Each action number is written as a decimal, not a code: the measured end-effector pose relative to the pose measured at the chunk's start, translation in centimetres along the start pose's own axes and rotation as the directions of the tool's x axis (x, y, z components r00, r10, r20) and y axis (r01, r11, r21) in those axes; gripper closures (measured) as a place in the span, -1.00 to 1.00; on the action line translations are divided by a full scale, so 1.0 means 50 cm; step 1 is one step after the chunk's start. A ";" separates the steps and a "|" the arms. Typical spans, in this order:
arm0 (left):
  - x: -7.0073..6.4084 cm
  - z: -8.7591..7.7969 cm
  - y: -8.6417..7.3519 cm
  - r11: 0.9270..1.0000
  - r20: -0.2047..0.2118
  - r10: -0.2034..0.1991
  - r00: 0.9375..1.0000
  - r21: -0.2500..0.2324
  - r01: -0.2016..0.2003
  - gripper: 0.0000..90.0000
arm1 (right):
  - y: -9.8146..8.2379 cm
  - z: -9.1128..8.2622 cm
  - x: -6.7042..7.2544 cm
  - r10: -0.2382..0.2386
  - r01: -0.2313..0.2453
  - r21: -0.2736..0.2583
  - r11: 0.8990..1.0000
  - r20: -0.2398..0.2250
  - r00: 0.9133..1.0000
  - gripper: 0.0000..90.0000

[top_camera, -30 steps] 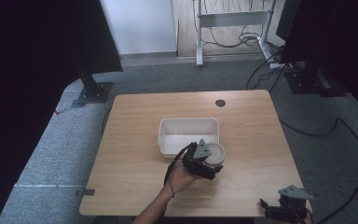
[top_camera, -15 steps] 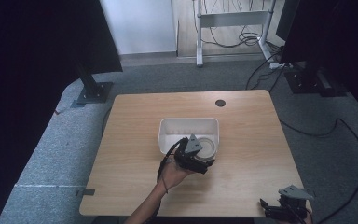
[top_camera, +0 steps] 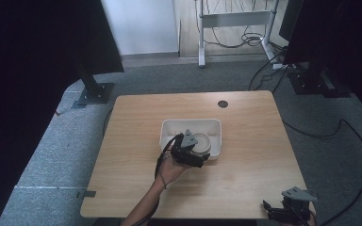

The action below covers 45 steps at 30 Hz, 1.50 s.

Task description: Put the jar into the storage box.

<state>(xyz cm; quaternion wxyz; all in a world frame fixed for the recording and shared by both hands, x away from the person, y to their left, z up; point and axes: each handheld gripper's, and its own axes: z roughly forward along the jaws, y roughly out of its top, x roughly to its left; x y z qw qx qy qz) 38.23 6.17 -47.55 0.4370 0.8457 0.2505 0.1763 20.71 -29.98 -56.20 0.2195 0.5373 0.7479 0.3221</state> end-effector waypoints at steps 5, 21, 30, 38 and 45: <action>0.015 0.007 -0.003 1.000 -0.018 -0.003 1.000 0.003 0.003 -0.78 | 0.000 0.000 0.000 0.000 0.000 0.000 1.000 0.000 1.000 -0.97; 0.048 0.040 0.000 1.000 -0.061 -0.016 0.998 0.001 0.016 -0.78 | 0.000 0.000 0.000 0.000 0.000 0.000 1.000 0.000 1.000 -0.97; 0.054 0.066 -0.010 0.999 -0.089 -0.034 0.995 0.001 0.034 -0.78 | 0.000 0.000 0.000 -0.001 0.001 -0.001 1.000 0.000 1.000 -0.97; 0.054 0.084 -0.025 0.999 -0.106 -0.040 0.994 0.022 0.043 -0.78 | 0.000 0.000 0.000 -0.001 0.001 -0.001 1.000 0.000 1.000 -0.97; 0.049 0.096 -0.039 0.998 -0.125 -0.050 0.991 0.040 0.055 -0.78 | 0.000 0.000 0.000 -0.001 0.001 -0.001 1.000 0.000 1.000 -0.97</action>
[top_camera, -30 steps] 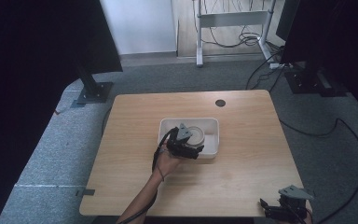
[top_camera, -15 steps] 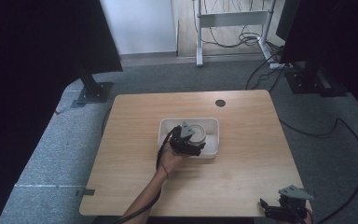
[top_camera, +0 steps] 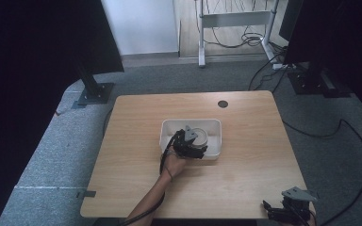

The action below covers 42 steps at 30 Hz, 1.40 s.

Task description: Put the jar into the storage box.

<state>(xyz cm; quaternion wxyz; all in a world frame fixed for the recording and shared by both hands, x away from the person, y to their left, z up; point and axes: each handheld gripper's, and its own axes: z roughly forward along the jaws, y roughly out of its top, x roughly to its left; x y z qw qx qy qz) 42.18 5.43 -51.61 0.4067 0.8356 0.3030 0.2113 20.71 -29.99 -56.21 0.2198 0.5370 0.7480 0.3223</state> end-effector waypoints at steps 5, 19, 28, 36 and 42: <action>-0.006 0.001 -0.002 1.000 -0.026 0.005 1.000 0.008 -0.005 -0.78 | 0.000 0.000 0.000 0.000 0.000 0.000 1.000 0.000 1.000 -0.97; -0.002 0.014 -0.017 0.998 -0.015 -0.060 0.998 0.037 0.060 -0.78 | 0.000 0.000 0.000 0.000 0.000 0.000 1.000 0.000 1.000 -0.97; 0.009 0.014 -0.018 0.994 0.014 -0.104 0.994 0.047 0.103 -0.79 | 0.000 0.000 0.000 0.000 0.000 0.000 1.000 0.000 1.000 -0.97; 0.017 0.010 -0.018 0.990 0.039 -0.144 0.989 0.017 0.143 -0.84 | 0.000 0.000 0.000 0.000 0.000 0.000 1.000 0.000 1.000 -0.97; 0.018 0.002 -0.013 0.990 0.041 -0.141 0.989 0.005 0.141 -0.85 | 0.000 0.000 0.000 0.000 0.000 0.000 1.000 0.000 1.000 -0.97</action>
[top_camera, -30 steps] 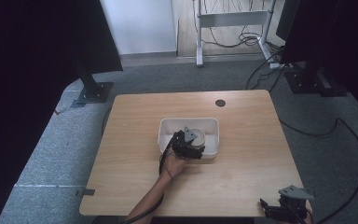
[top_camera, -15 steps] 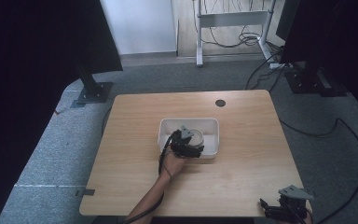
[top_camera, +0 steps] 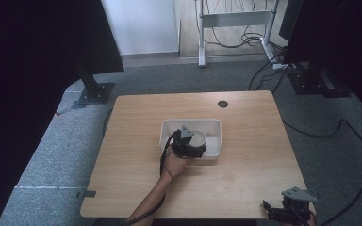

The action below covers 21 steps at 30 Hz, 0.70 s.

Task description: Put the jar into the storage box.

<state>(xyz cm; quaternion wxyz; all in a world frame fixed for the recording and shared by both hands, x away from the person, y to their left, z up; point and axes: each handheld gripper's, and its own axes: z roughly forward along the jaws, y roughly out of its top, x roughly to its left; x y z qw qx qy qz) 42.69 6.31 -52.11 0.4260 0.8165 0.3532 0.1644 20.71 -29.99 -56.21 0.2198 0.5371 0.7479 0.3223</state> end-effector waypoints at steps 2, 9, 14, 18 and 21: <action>0.000 -0.002 0.000 1.000 0.001 0.004 1.000 -0.002 -0.004 -0.85 | 0.000 0.000 0.000 0.000 0.000 0.000 1.000 0.000 1.000 -0.97; -0.003 -0.015 0.005 1.000 0.007 0.015 1.000 -0.010 -0.015 -0.85 | 0.000 0.000 0.000 0.000 0.000 0.000 1.000 0.000 1.000 -0.97; -0.005 -0.026 0.009 0.999 0.003 0.024 1.000 -0.021 -0.024 -0.85 | 0.000 0.000 0.000 0.000 0.000 0.000 1.000 0.000 1.000 -0.97; -0.006 -0.041 0.013 0.999 0.000 0.039 0.999 -0.031 -0.038 -0.85 | 0.000 0.000 0.000 0.000 0.000 0.000 1.000 0.000 1.000 -0.97; -0.008 -0.050 0.016 0.998 0.004 0.047 0.999 -0.038 -0.047 -0.85 | 0.000 0.000 0.000 0.000 0.000 0.000 1.000 0.000 1.000 -0.97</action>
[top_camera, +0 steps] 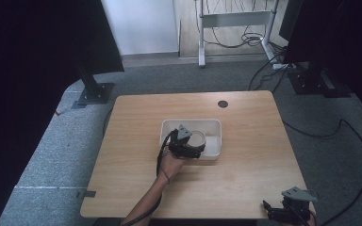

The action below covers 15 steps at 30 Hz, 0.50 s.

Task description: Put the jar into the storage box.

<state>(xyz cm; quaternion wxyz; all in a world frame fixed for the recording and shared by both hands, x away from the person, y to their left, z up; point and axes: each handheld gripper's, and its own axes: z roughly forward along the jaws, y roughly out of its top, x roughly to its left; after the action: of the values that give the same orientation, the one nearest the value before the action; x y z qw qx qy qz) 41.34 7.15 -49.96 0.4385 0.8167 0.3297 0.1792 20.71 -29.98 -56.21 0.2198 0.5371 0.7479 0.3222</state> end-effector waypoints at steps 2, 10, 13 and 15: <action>-0.001 -0.005 0.001 1.000 0.000 0.004 1.000 -0.001 -0.004 -0.85 | 0.000 0.000 0.000 0.000 0.000 0.000 1.000 0.000 1.000 -0.97; 0.000 -0.023 0.002 1.000 -0.003 0.018 1.000 -0.004 -0.018 -0.85 | 0.000 0.000 0.000 0.001 -0.001 0.000 1.000 0.001 1.000 -0.97; 0.001 -0.031 0.001 1.000 -0.002 0.021 1.000 -0.007 -0.021 -0.85 | 0.000 0.000 0.000 0.001 -0.001 0.000 1.000 0.001 1.000 -0.97; 0.001 -0.036 -0.001 1.000 -0.001 0.025 1.000 -0.006 -0.025 -0.85 | 0.000 0.000 0.000 0.001 -0.001 0.000 1.000 0.001 1.000 -0.97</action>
<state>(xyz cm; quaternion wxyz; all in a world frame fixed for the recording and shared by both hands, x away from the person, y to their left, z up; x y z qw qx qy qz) 40.34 8.28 -49.02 0.4387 0.8192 0.3191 0.1859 20.70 -29.97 -56.21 0.2200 0.5377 0.7475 0.3220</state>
